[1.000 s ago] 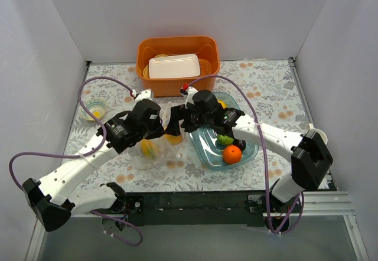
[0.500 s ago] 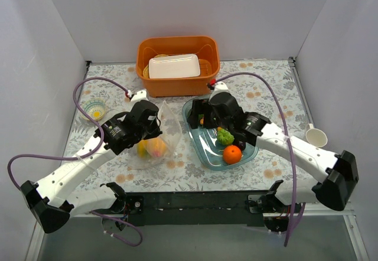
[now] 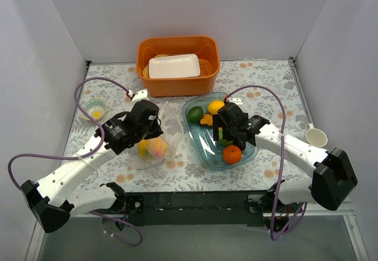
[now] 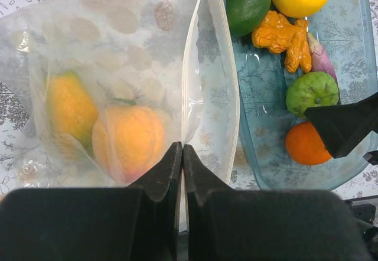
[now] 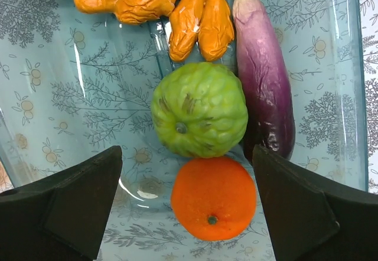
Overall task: Place the food in the zip-top bag and seal the zipper
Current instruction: Adjust the fake fruit in the bin.
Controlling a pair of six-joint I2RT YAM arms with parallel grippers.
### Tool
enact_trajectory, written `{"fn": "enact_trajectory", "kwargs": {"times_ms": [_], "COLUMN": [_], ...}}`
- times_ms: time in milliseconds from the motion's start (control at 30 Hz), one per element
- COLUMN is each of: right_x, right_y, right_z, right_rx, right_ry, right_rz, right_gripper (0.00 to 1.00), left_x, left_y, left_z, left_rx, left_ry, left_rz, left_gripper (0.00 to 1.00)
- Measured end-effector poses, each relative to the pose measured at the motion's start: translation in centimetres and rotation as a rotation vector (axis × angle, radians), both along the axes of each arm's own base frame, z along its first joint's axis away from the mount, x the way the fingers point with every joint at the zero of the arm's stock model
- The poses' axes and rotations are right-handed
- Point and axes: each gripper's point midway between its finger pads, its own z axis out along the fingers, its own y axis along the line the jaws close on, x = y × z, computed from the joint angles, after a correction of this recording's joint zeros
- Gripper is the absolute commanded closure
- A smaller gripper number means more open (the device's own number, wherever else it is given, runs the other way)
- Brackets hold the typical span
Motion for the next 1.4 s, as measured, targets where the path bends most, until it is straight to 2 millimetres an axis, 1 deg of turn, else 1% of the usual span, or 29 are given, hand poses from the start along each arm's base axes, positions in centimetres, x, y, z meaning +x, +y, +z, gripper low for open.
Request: {"fn": "enact_trajectory", "kwargs": {"times_ms": [167,333,400,467,600,767,867,933,1000,1033,1233,1400], "right_x": [0.6,1.0,1.0,1.0,1.4,1.7,1.8,1.8,1.8,1.8,1.2,0.8], "right_y": [-0.8,-1.6,-1.4,-1.1,-0.3,0.0,0.2,0.5,1.1,1.8,3.7,4.2], "right_z": [-0.2,-2.0,-2.8,-3.1,-3.1,-3.2,-3.3,-3.2,-3.1,-3.0,-2.0,-1.9], "right_rx": [-0.009,-0.041,-0.046,-0.036,-0.005,0.012,0.018,0.026,0.053,0.079,0.159,0.177], "right_ry": [0.006,0.06,0.086,0.098,0.092,0.093,0.096,0.097,0.095,0.092,0.082,0.088], "right_rz": [-0.014,-0.022,-0.009,0.006,0.031,0.04,0.052,0.073,0.103,0.129,0.243,0.303], "right_gripper": [0.05,0.09,0.12,0.15,0.23,0.29,0.29,0.27,0.24,0.22,0.18,0.15], "left_x": [0.1,0.1,0.2,0.2,0.2,0.2,0.3,0.3,0.3,0.3,0.3,0.4], "left_y": [-0.2,-0.4,-0.5,-0.5,-0.5,-0.6,-0.7,-0.7,-0.8,-0.8,-0.9,-1.1], "left_z": [0.1,0.1,-0.1,-0.1,-0.1,-0.2,-0.5,-0.6,-0.7,-0.7,-0.7,-0.7], "left_rx": [-0.01,-0.015,-0.012,-0.011,-0.011,-0.009,-0.003,0.0,0.0,0.0,-0.004,-0.008], "left_ry": [-0.005,-0.003,0.001,0.003,0.003,0.005,0.012,0.016,0.019,0.02,0.02,0.021], "left_rz": [-0.004,-0.008,-0.009,-0.009,-0.009,-0.01,-0.011,-0.011,-0.013,-0.013,-0.017,-0.02], "left_gripper": [1.0,1.0,1.0,1.0,1.0,1.0,1.0,1.0,1.0,1.0,1.0,1.0]}}
